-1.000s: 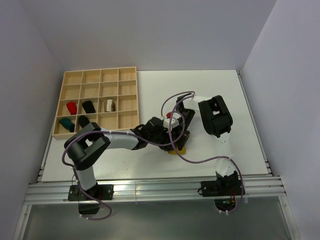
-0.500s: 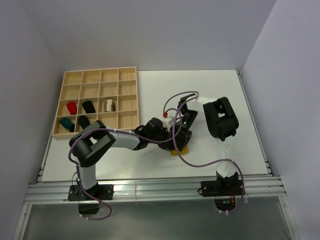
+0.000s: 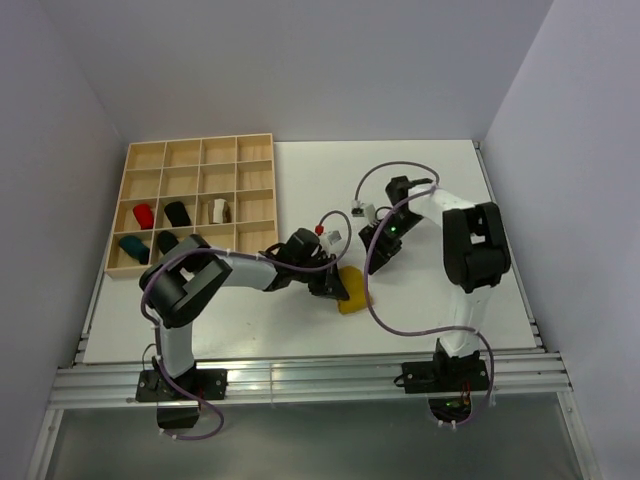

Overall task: Roll the socks
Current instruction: Roll the sock at the center of the board.

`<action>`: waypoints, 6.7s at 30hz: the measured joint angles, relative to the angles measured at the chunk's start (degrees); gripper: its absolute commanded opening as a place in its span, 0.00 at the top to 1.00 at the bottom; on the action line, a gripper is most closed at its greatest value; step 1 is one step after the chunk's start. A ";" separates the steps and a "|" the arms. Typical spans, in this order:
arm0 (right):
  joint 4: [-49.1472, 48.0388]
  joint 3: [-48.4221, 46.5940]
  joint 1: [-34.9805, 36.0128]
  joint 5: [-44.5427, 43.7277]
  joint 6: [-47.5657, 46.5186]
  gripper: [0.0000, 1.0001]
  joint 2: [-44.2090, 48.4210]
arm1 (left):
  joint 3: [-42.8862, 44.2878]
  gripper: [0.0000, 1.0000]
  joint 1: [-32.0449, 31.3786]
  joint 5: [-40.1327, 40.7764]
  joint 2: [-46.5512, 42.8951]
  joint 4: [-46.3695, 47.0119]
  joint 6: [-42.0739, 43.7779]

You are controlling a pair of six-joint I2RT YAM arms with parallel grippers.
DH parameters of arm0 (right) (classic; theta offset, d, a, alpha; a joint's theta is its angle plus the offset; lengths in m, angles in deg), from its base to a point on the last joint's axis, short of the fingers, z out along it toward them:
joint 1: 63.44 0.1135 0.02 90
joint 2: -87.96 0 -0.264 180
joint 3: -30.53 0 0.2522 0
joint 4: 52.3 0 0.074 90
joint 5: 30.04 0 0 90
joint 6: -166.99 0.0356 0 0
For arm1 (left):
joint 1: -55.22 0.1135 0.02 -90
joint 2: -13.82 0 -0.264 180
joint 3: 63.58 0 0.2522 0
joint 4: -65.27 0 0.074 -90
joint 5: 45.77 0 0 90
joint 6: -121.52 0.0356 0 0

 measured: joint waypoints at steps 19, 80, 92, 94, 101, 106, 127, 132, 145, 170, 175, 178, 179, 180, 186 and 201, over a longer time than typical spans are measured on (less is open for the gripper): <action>-16.48 23.08 8.00 -2.25 -9.90 0.38 28.33 | 15.50 1.00 6.12 -13.51 9.77 -25.53 -1.81; -4.28 10.25 11.69 5.09 -12.44 0.73 5.31 | -0.70 0.83 8.26 -3.02 1.16 -1.79 -18.03; 5.27 3.37 10.69 5.73 -12.35 0.72 -1.86 | -5.64 0.70 8.83 11.13 -11.08 -3.61 -7.06; 7.63 1.62 10.60 5.70 -12.90 0.72 -3.56 | -5.86 0.68 8.74 12.68 -13.35 -3.91 -3.21; 13.94 -3.04 9.77 5.90 -14.21 0.71 -8.41 | -2.89 0.64 4.52 15.13 -15.04 -6.01 12.26; 15.30 -3.45 9.55 5.64 -14.29 0.71 -9.20 | 0.72 0.63 -0.61 14.60 -12.52 -7.17 19.71; 17.05 -3.67 9.33 4.68 -13.68 0.71 -10.27 | 2.91 0.59 -5.60 9.90 -5.77 -6.69 26.97; 17.20 -3.67 9.33 4.44 -13.62 0.71 -10.27 | 2.91 0.59 -5.60 8.31 -5.60 -6.05 26.99; 17.27 -3.65 9.33 4.22 -13.42 0.71 -10.29 | 3.50 0.58 -5.22 5.35 -4.22 -5.88 26.97; 13.57 -0.59 6.93 1.92 -6.86 0.55 -8.59 | 10.91 1.00 -4.31 2.27 2.08 -11.39 19.54; 9.38 2.43 6.27 1.01 -1.70 0.47 -4.66 | 12.02 1.00 -4.31 3.23 2.19 -14.19 16.13; 7.15 3.87 5.14 1.31 -1.20 0.46 -2.60 | 13.07 1.00 -4.31 3.98 2.69 -15.39 14.56; 6.32 4.33 4.81 1.18 -1.01 0.45 -1.84 | 13.49 1.00 -4.26 4.00 3.06 -15.58 14.21; 5.64 4.79 4.33 1.36 -0.94 0.45 -1.29 | 13.92 1.00 -4.20 4.11 3.21 -15.89 13.97; 3.63 7.50 2.01 1.99 -1.03 0.44 0.98 | 17.31 1.00 -4.50 4.26 4.74 -18.53 14.01; 5.14 8.85 -4.59 3.85 -6.32 0.40 3.19 | 24.59 1.00 -4.63 0.61 8.52 -21.00 16.39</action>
